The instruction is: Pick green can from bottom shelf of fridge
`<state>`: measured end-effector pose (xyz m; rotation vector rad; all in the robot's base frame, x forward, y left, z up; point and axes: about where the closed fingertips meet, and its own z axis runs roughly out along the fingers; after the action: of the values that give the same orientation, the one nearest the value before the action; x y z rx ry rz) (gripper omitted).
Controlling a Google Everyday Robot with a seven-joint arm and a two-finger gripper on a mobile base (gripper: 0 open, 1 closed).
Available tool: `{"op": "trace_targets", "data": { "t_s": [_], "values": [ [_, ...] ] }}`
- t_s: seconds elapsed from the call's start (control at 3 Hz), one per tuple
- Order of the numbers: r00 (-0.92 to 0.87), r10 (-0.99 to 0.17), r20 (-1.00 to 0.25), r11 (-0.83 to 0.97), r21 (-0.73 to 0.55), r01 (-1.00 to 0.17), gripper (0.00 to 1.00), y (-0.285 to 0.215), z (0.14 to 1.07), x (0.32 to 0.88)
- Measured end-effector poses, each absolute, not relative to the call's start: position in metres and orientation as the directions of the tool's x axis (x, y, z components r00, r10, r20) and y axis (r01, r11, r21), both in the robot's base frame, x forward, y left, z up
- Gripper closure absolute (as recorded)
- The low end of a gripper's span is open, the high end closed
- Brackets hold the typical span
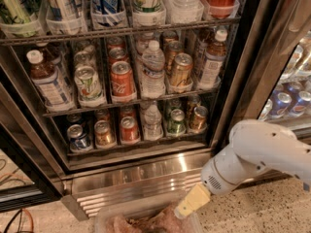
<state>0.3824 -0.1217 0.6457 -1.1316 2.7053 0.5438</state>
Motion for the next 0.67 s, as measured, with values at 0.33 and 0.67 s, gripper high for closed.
{"op": "trace_targets", "data": {
  "t_s": [0.33, 0.67],
  "values": [
    [-0.778, -0.528, -0.341, 0.736, 0.273, -0.619, 0.0, -0.123, 0.612, 0.408],
    [-0.81, -0.437, -0.391, 0.812, 0.216, -0.542, 0.0, -0.133, 0.596, 0.439]
  ]
}}
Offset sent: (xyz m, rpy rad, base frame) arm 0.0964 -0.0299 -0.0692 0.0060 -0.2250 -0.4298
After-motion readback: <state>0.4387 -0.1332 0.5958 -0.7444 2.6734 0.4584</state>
